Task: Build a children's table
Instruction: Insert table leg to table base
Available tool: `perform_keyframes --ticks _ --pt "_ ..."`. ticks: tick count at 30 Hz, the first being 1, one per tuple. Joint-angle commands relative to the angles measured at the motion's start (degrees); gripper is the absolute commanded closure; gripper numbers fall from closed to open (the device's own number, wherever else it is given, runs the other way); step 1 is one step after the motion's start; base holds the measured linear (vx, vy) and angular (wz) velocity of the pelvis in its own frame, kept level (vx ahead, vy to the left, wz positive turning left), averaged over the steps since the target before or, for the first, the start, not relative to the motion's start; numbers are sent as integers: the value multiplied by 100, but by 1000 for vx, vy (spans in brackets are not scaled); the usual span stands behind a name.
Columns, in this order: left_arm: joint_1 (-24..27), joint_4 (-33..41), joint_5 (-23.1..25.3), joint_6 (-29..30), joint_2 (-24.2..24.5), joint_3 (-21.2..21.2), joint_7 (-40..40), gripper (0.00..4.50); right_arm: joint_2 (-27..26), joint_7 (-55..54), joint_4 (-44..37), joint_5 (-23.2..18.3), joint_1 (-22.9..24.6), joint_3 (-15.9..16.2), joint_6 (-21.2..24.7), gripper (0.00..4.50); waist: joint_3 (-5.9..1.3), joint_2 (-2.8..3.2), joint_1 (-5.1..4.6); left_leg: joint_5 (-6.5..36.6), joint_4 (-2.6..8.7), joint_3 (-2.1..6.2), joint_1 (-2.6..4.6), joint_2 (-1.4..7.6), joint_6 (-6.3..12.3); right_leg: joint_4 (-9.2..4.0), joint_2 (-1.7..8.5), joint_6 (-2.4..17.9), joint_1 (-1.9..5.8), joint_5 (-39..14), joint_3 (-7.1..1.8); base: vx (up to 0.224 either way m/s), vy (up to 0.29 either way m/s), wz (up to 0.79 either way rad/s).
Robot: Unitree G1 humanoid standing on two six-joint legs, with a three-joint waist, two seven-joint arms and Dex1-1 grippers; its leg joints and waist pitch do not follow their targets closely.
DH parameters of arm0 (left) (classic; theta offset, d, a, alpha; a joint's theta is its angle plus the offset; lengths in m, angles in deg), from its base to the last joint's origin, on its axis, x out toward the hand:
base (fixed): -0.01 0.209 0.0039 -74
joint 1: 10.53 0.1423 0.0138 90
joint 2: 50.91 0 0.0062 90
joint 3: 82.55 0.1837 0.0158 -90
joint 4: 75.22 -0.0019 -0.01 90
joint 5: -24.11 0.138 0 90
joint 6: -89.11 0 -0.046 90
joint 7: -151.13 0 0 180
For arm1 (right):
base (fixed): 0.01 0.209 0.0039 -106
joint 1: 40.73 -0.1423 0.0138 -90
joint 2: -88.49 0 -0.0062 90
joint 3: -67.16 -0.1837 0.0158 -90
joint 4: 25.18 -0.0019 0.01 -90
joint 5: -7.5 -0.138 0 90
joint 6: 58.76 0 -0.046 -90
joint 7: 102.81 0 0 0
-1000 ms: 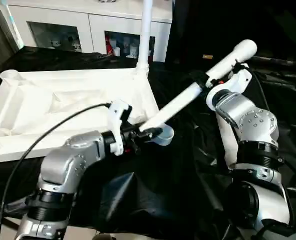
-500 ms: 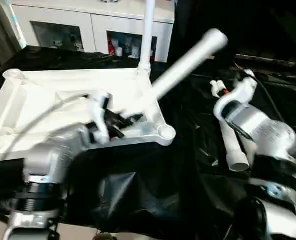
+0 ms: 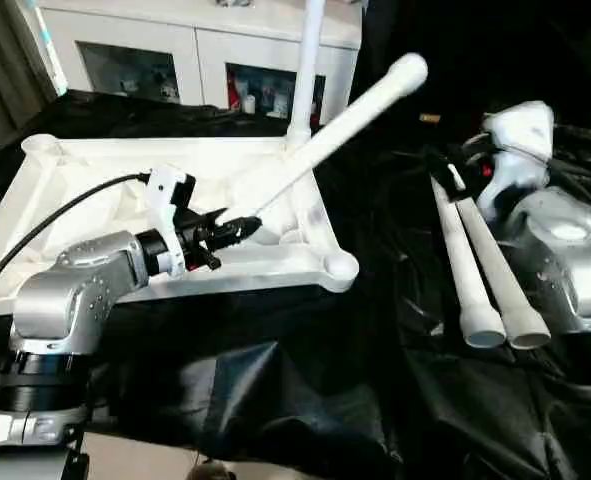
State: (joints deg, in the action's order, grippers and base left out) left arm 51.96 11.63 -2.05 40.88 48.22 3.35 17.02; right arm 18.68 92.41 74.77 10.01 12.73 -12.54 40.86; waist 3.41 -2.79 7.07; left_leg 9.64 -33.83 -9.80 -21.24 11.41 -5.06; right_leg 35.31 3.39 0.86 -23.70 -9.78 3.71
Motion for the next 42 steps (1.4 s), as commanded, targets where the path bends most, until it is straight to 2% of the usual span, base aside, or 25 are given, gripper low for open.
perform_keyframes --ticks 1,3,4,5,7,9,13,16,20,23,24,26,28,31,32,34,42 --pt "-115 92 -53 -25 51 81 131 312 140 39 218 506 -61 328 -400 0 -384 25 -15 1163 335 -1 63 76 -208 -426 378 493 324 -1726 -264 0 0 0" --pt "-122 142 -96 12 102 137 229 312 340 85 572 861 -214 593 -794 0 -392 -3 -47 1169 331 7 58 79 -145 -408 360 543 329 -1660 -253 0 0 0" --pt "-123 171 -116 38 133 172 275 312 425 80 759 1037 -291 714 -1008 0 -388 1 -58 1194 324 -1 64 79 -111 -415 358 580 319 -1634 -254 0 0 0" --pt "-122 189 -124 52 159 202 306 312 465 58 914 1211 -345 770 -1205 0 -389 4 -61 1212 322 4 66 83 -109 -403 360 604 316 -1638 -250 0 0 0" --pt "-114 228 -130 70 214 252 363 313 534 -37 1213 1562 -464 864 -1598 0 -388 -34 -75 1189 304 -14 52 73 -62 -402 348 646 321 -1596 -256 0 0 0" --pt "-100 275 -138 102 252 256 436 313 603 -250 1613 1855 -654 987 -2030 0 -402 -33 -81 1115 291 -13 47 80 -47 -374 351 703 321 -1487 -254 0 0 0" --pt "4 498 -280 253 415 342 734 313 618 -503 2061 2157 -853 1142 -2326 0 -400 -8 -88 1077 282 -14 40 82 -25 -329 337 751 320 -1313 -261 0 0 0" --pt "26 560 -350 304 467 371 817 313 603 -585 2289 2267 -934 1199 -2537 0 -388 -33 -107 1173 266 -28 38 75 -35 -328 322 765 311 -1350 -263 0 0 0" --pt "70 678 -409 361 599 449 1010 313 539 -751 2851 2593 -1076 1275 -2877 0 -377 -25 -129 1373 257 -26 49 75 -71 -348 316 722 285 -1636 -253 0 0 0" --pt "115 791 -510 394 705 448 1219 313 519 -670 3190 2718 -1110 1377 -2911 0 -367 -23 -153 1511 254 -24 53 72 -98 -374 315 667 274 -1890 -250 0 0 0" --pt "161 883 -582 392 800 456 1400 313 554 -608 3413 2847 -1099 1497 -2924 0 -363 -20 -160 1538 255 -23 53 69 -94 -381 313 647 275 -1951 -248 0 0 0" --pt "166 891 -590 395 811 458 1417 313 558 -603 3433 2859 -1097 1509 -2929 0 -360 -26 -183 1559 256 -22 38 66 -92 -380 308 648 276 -1982 -245 0 0 0" --pt "181 917 -631 401 871 434 1480 313 534 -428 3537 2759 -1028 1474 -2945 34 -367 -23 -207 1554 249 -17 32 63 -77 -374 302 628 281 -1976 -244 0 0 0" --pt "164 898 -705 392 926 384 1548 313 443 -255 3701 2614 -986 1355 -3081 40 -369 -19 -218 1584 240 -20 38 65 -42 -378 303 639 270 -2004 -243 0 0 0" --pt "163 898 -710 391 930 382 1556 313 433 -250 3725 2611 -989 1343 -3099 69 -369 -22 -221 1572 243 -18 31 65 -44 -374 301 649 275 -1989 -241 0 0 0" --pt "139 860 -716 385 943 339 1581 313 389 -230 3833 2592 -1008 1307 -3155 77 -377 -16 -235 1533 240 -18 32 67 -49 -363 298 702 274 -1866 -243 0 0 0" --pt "53 704 -693 250 986 230 1547 313 345 -132 3973 2527 -1030 1266 -3242 141 -378 -11 -219 1497 244 -21 36 73 -43 -342 296 805 288 -1693 -247 0 0 0"
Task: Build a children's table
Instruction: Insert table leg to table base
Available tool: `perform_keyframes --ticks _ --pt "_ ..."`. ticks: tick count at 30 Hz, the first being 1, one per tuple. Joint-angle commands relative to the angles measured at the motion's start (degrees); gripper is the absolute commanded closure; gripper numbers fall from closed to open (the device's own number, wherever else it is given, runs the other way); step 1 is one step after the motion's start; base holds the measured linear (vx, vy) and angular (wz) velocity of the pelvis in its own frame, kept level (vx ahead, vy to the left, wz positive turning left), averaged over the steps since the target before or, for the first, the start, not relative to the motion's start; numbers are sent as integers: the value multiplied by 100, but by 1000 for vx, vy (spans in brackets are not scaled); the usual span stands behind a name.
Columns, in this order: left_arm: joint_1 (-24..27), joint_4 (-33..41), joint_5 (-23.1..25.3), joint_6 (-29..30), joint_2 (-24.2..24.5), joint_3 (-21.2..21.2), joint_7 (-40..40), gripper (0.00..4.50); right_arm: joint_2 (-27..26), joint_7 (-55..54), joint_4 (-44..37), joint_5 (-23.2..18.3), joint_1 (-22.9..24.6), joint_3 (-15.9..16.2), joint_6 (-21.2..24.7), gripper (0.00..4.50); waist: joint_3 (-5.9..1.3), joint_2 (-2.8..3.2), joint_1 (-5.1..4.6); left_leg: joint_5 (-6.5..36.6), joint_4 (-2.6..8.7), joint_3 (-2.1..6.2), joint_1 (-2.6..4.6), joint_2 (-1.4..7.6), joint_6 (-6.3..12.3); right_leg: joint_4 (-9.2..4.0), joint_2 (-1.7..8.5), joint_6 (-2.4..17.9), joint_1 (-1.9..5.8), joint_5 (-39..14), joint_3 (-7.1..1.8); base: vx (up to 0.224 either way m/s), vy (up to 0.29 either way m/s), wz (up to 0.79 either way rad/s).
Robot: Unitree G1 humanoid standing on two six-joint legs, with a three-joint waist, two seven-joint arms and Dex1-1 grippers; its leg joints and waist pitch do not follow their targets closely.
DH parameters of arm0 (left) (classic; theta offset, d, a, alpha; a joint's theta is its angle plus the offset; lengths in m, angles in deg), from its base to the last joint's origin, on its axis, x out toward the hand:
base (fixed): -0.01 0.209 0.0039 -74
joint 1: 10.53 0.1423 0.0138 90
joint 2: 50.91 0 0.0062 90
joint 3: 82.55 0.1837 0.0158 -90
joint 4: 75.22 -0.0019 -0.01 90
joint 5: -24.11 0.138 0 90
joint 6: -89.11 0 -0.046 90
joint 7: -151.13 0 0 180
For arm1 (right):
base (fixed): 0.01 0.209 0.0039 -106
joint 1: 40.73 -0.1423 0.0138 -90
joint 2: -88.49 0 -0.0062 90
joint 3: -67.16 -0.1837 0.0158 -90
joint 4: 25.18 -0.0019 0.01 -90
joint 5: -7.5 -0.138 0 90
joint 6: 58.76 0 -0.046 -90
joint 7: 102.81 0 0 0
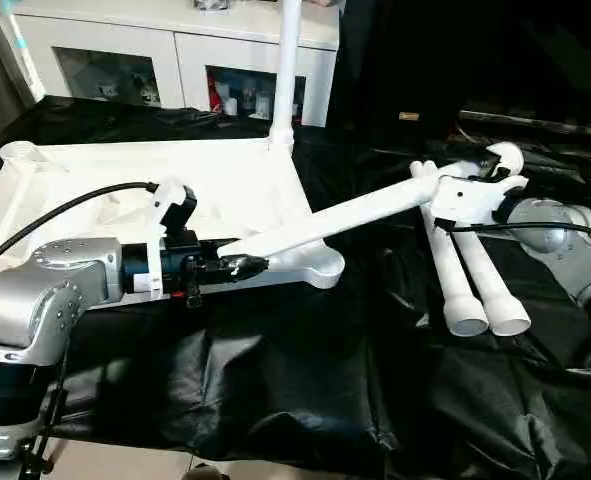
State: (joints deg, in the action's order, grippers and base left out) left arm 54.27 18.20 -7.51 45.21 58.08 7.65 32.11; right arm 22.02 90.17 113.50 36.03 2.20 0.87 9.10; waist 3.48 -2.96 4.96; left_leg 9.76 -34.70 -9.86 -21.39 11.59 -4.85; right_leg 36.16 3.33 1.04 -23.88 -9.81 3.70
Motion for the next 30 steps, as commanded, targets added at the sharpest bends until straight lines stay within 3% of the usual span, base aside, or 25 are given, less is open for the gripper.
perform_keyframes --ticks 1,8,14,15,18,19,21,27,29,30 --pt "-186 32 -160 -188 5 -209 37 313 1 94 128 -63 17 -92 -92 152 -386 5 -6 1472 332 -14 47 56 -71 -425 305 782 309 -1685 -246 0 0 0" --pt "-238 -191 -71 -377 -20 -382 -120 313 -67 160 164 -184 63 -200 -124 202 -381 5 -8 1571 332 -13 60 51 -75 -452 306 717 298 -1889 -240 0 0 0" --pt "-577 -802 -79 -610 -387 -984 -953 313 -170 182 204 -366 132 -410 -43 233 -387 22 7 1557 317 -26 70 36 -79 -450 296 791 295 -1750 -244 0 0 0" --pt "-615 -884 -110 -691 -436 -1081 -1044 257 -185 169 204 -398 140 -441 -26 241 -398 13 13 1519 324 -15 61 44 -84 -438 307 803 315 -1693 -242 0 0 0" --pt "-658 -996 -248 -846 -559 -1415 -1301 243 -206 176 201 -477 176 -484 17 246 -398 7 -4 1487 310 -21 36 37 -72 -428 291 807 322 -1540 -239 0 0 0" --pt "-671 -1031 -273 -914 -607 -1542 -1397 218 -210 181 205 -492 199 -500 26 251 -408 -7 -13 1419 316 -9 9 30 -66 -420 302 747 360 -1562 -227 0 0 0" --pt "-719 -1155 -305 -1053 -691 -1769 -1608 193 -215 180 238 -497 245 -524 22 255 -412 -8 -13 1399 305 -12 35 43 -51 -428 297 724 328 -1569 -228 0 0 0" --pt "-919 -1669 -323 -1480 -855 -2296 -2327 174 -289 166 360 -593 363 -695 75 259 -408 8 19 1493 314 -11 66 56 -22 -435 304 769 302 -1615 -221 0 0 0" --pt "-917 -1708 -356 -1519 -879 -2386 -2469 171 -401 178 392 -882 370 -903 230 259 -399 -1 18 1594 322 -7 70 62 -2 -439 316 778 296 -1686 -218 0 0 0" --pt "-892 -1681 -374 -1507 -922 -2404 -2524 171 -624 354 339 -1465 360 -1294 466 259 -404 -3 15 1602 319 -7 67 59 12 -437 316 771 303 -1696 -219 0 0 0"
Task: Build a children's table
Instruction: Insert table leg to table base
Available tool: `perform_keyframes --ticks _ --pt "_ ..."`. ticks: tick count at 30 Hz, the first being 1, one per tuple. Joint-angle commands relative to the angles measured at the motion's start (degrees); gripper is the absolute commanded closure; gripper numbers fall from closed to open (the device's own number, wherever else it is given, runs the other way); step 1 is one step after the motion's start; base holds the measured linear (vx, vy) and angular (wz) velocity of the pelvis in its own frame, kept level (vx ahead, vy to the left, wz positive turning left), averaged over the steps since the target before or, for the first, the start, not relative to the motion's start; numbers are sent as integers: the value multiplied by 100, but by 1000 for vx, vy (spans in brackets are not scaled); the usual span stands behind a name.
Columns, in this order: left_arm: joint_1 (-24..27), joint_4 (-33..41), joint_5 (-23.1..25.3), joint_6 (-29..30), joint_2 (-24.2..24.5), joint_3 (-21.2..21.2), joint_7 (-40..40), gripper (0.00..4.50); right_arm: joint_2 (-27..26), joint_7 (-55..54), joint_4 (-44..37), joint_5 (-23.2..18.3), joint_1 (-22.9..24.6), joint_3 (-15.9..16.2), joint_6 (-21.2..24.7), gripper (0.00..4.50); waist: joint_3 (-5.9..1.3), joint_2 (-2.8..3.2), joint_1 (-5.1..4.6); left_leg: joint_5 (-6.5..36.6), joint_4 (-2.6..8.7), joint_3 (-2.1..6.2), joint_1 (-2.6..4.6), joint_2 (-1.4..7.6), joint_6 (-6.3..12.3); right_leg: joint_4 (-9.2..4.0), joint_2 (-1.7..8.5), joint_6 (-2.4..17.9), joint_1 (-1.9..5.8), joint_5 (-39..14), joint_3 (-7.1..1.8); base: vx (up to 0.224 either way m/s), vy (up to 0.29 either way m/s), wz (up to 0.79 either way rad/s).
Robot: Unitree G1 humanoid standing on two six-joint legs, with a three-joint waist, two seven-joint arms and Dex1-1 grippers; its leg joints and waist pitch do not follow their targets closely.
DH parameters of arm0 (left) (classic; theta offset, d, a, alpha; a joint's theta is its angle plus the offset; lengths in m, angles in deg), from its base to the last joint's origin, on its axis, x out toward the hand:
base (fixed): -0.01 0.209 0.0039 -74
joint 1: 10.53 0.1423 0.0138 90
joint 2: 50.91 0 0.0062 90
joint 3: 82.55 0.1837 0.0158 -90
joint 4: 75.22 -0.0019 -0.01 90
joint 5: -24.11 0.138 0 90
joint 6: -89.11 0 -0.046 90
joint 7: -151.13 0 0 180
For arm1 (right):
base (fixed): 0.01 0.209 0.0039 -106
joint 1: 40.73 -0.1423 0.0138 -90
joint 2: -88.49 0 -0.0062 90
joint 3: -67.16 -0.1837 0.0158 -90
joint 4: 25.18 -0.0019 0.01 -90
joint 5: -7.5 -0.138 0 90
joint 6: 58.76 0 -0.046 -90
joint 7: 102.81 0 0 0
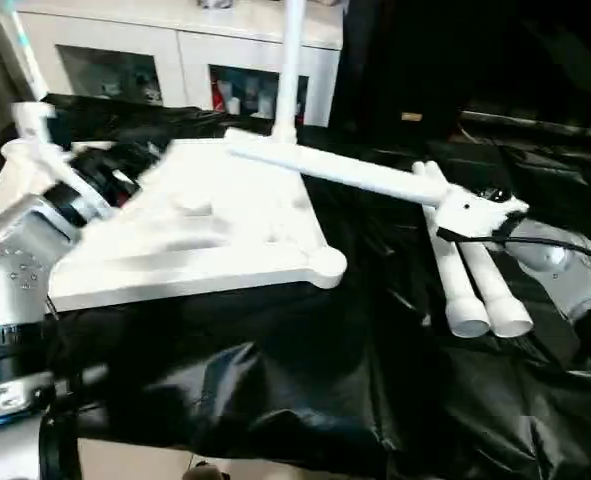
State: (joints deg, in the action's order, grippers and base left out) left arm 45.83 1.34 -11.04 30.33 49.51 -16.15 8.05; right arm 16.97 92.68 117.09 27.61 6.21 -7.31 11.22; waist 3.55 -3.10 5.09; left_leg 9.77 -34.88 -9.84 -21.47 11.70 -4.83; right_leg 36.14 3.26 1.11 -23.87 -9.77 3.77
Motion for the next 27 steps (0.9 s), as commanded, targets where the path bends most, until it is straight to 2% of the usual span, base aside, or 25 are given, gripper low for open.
perform_keyframes --ticks 1,2,3,4,5,6,7,8,9,10,11,13,14,15,16,17,18,19,21,24,25,26,27 --pt "-29 23 -7 -15 -90 -6 -138 171 -275 289 -92 -1013 -45 -718 432 259 -411 21 5 1600 345 -1 85 61 24 -436 338 758 293 -1709 -232 0 0 0" --pt "-21 29 9 -19 -113 2 -156 171 -376 417 -136 -1255 -48 -875 543 260 -419 16 2 1594 344 -6 86 58 45 -431 325 765 298 -1668 -230 0 0 0" --pt "1 44 69 18 -132 75 -175 171 -564 668 -290 -1699 -59 -1119 812 260 -414 22 -6 1619 351 -4 88 64 102 -428 325 799 299 -1604 -235 0 0 0" --pt "3 44 75 20 -134 84 -178 171 -583 693 -306 -1741 -60 -1144 840 260 -418 37 15 1522 365 14 76 84 86 -421 343 847 308 -1510 -226 0 0 0" --pt "90 79 374 -8 -109 430 -188 171 -911 1130 -681 -2517 -62 -1528 1448 260 -421 30 12 1497 362 8 73 78 94 -417 329 876 311 -1436 -229 0 0 0" --pt "109 96 436 -21 -101 505 -186 171 -955 1200 -754 -2635 -54 -1570 1547 260 -420 31 10 1475 379 23 68 96 162 -397 348 884 329 -1364 -241 0 0 0" --pt "230 208 831 -112 -51 986 -171 171 -1218 1624 -1209 -3348 -4 -1808 2159 260 -428 42 26 1418 387 26 86 105 163 -412 349 895 325 -1332 -235 0 0 0" --pt "297 356 922 -110 -80 1257 -80 171 -1357 1913 -1580 -3819 69 -1868 2650 260 -425 40 21 1402 399 36 81 124 190 -402 365 893 332 -1297 -243 0 0 0" --pt "327 445 934 -99 -108 1383 -21 171 -1422 2065 -1783 -4056 114 -1884 2916 260 -429 65 44 1356 405 44 93 141 209 -399 382 912 330 -1255 -249 0 0 0" --pt "341 609 853 -64 -196 1535 123 171 -1473 2403 -2142 -4426 223 -1803 3437 260 -439 70 54 1234 404 36 82 136 178 -394 393 990 336 -1178 -245 0 0 0" --pt "341 609 853 -64 -196 1535 123 171 -1473 2403 -2142 -4426 223 -1803 3437 261 -436 64 63 1185 406 30 78 128 181 -402 387 1022 357 -1121 -247 0 0 0" --pt "307 824 681 16 -341 1722 342 171 -1488 2981 -2699 -4925 429 -1639 4158 261 -430 64 109 1180 408 26 89 140 107 -409 396 1100 339 -1122 -249 0 0 0" --pt "234 884 637 51 -419 1848 447 171 -1449 3317 -3042 -5225 563 -1528 4588 261 -426 48 148 1221 411 24 91 145 61 -421 415 1070 334 -1235 -251 0 0 0" --pt "191 905 615 71 -457 1906 492 171 -1427 3463 -3195 -5366 622 -1484 4782 261 -412 47 157 1250 414 13 100 123 64 -448 393 1030 343 -1322 -252 0 0 0" --pt "58 953 538 141 -584 2052 597 171 -1368 3796 -3649 -5792 781 -1426 5405 261 -406 45 191 1305 418 12 121 131 62 -473 397 981 330 -1451 -255 0 0 0" --pt "-34 967 436 215 -691 2098 626 171 -1328 3930 -3901 -6070 863 -1441 5788 261 -411 55 235 1318 414 16 138 137 68 -474 407 949 332 -1507 -254 0 0 0" --pt "-34 967 436 215 -691 2098 626 171 -1328 3930 -3901 -6070 863 -1441 5788 261 -402 31 239 1328 420 13 131 140 67 -476 408 934 325 -1566 -259 0 0 0" --pt "-132 978 290 323 -814 2107 643 171 -1286 4062 -4078 -6299 922 -1460 6071 261 -405 4 280 1321 428 26 95 140 -16 -486 437 855 336 -1787 -245 0 0 0" --pt "-373 974 -102 649 -1086 2072 673 171 -1155 4342 -4344 -6564 1034 -1400 6442 261 -392 -17 319 1357 410 15 108 128 -58 -514 455 793 316 -2032 -247 0 0 0" --pt "-552 960 -397 910 -1280 2061 784 171 -1064 4487 -4518 -6649 1119 -1334 6650 261 -381 -28 342 1381 407 22 94 109 -106 -582 462 534 312 -2526 -233 0 0 0" --pt "-617 980 -587 1068 -1369 2053 895 153 -1029 4520 -4605 -6694 1150 -1323 6774 261 -378 -16 351 1379 405 27 97 103 -118 -612 467 436 303 -2687 -229 0 0 0" --pt "-617 980 -587 1068 -1369 2053 895 142 -1029 4520 -4605 -6694 1150 -1323 6774 261 -378 -24 351 1372 403 26 99 99 -117 -624 469 402 299 -2754 -226 0 0 0" --pt "-648 1027 -768 1238 -1414 2070 1034 142 -1002 4507 -4723 -6754 1181 -1361 6946 261 -384 -7 347 1353 404 39 91 96 -129 -623 468 360 304 -2805 -216 0 0 0"
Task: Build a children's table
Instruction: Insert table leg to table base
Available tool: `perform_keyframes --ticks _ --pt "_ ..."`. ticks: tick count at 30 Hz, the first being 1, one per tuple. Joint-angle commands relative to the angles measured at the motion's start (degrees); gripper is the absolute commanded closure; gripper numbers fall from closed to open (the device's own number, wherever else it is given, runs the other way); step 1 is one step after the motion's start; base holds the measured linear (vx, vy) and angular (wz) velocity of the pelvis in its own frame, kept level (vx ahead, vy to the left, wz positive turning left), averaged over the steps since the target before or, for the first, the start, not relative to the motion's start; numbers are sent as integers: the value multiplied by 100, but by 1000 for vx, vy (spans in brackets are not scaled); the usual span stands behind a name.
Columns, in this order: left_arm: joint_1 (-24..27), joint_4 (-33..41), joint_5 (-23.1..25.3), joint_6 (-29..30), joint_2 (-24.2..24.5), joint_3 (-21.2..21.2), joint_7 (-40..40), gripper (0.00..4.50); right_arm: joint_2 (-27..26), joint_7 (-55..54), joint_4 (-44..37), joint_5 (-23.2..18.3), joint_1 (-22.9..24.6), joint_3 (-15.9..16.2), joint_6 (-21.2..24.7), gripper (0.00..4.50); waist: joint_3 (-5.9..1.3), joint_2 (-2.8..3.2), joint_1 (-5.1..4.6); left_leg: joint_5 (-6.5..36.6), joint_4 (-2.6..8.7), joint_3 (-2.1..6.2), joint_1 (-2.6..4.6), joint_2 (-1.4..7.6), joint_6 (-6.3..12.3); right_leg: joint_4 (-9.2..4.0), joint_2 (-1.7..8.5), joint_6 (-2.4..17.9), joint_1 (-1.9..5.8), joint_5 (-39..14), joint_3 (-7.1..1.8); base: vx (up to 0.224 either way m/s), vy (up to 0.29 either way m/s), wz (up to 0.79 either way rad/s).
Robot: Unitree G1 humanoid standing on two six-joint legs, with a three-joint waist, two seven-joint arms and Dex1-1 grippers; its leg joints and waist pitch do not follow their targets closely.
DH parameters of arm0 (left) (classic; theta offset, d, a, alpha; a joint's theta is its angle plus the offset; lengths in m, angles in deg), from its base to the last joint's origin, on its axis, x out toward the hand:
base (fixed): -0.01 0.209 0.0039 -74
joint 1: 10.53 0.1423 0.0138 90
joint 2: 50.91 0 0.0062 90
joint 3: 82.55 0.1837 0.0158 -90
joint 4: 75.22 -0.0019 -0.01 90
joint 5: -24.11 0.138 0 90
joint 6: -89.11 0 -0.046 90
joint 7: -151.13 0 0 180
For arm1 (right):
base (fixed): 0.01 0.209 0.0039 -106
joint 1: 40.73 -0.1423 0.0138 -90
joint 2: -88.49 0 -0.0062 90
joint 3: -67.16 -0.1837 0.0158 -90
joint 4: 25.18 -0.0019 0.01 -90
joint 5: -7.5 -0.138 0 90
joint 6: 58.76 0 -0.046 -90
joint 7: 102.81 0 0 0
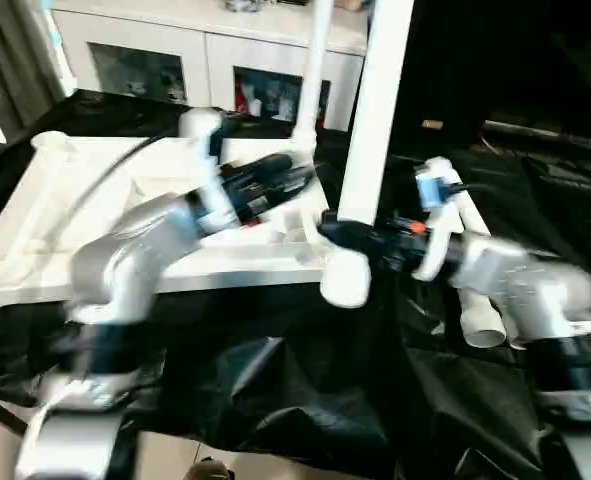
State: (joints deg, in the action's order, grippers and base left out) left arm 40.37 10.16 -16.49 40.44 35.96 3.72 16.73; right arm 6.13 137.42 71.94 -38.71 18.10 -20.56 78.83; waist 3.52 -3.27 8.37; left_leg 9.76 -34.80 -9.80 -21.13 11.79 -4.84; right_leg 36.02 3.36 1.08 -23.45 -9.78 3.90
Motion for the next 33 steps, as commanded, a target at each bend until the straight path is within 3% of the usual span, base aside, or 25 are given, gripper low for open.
perform_keyframes --ticks 1,11,14,17,20,24,25,26,27,29,33 --pt "-101 182 -290 295 -64 114 236 135 94 31 -250 -148 2 -50 235 261 -391 -5 17 1305 400 40 46 88 -137 -608 454 334 273 -2789 -223 0 0 0" --pt "-103 258 -745 636 -215 45 373 57 181 -29 -508 -214 64 -91 505 261 -409 -3 31 1157 401 37 34 104 -142 -568 434 423 281 -2326 -223 0 0 0" --pt "-86 293 -695 664 -206 110 368 47 207 -84 -558 -14 80 9 408 261 -412 -8 30 1108 408 39 30 109 -145 -552 435 434 289 -2223 -226 0 0 0" --pt "-92 332 -535 640 -309 302 148 13 226 -429 -620 671 42 360 -40 261 -410 -14 30 1071 411 33 28 111 -201 -552 449 410 292 -2173 -239 0 0 0" --pt "-108 373 -422 579 -498 419 -97 3 111 -807 -678 1019 -52 515 -209 261 -403 -1 16 1071 419 35 30 111 -232 -563 444 373 291 -2201 -242 0 0 0" --pt "-232 191 -146 412 -863 395 -775 0 -202 -1735 -604 1605 -282 654 -364 261 -400 8 -16 1149 418 39 37 96 -276 -588 431 329 284 -2283 -231 0 0 0" --pt "-300 85 -28 373 -945 356 -1068 29 -364 -2188 -507 1831 -376 645 -389 261 -403 26 -32 1160 423 40 40 93 -298 -587 422 310 270 -2287 -236 0 0 0" --pt "-345 9 28 326 -1014 282 -1289 29 -440 -2439 -477 1967 -410 647 -405 261 -405 43 -32 1199 420 43 48 81 -302 -592 429 303 276 -2332 -226 0 0 0" --pt "-371 -35 57 296 -1055 233 -1419 36 -477 -2567 -468 2046 -423 652 -421 261 -404 25 -31 1226 423 44 45 84 -312 -600 421 253 282 -2350 -225 0 0 0" --pt "-433 -127 151 280 -1192 62 -1909 47 -720 -2963 -450 2092 -406 509 -437 261 -401 46 -38 1280 431 52 49 88 -327 -594 416 210 277 -2324 -225 0 0 0" --pt "-456 -262 545 79 -1371 -17 -2555 79 -1038 -3402 -401 2231 -345 393 -521 261 -432 54 -40 1146 435 57 47 103 -319 -538 405 273 292 -1746 -238 0 0 0"
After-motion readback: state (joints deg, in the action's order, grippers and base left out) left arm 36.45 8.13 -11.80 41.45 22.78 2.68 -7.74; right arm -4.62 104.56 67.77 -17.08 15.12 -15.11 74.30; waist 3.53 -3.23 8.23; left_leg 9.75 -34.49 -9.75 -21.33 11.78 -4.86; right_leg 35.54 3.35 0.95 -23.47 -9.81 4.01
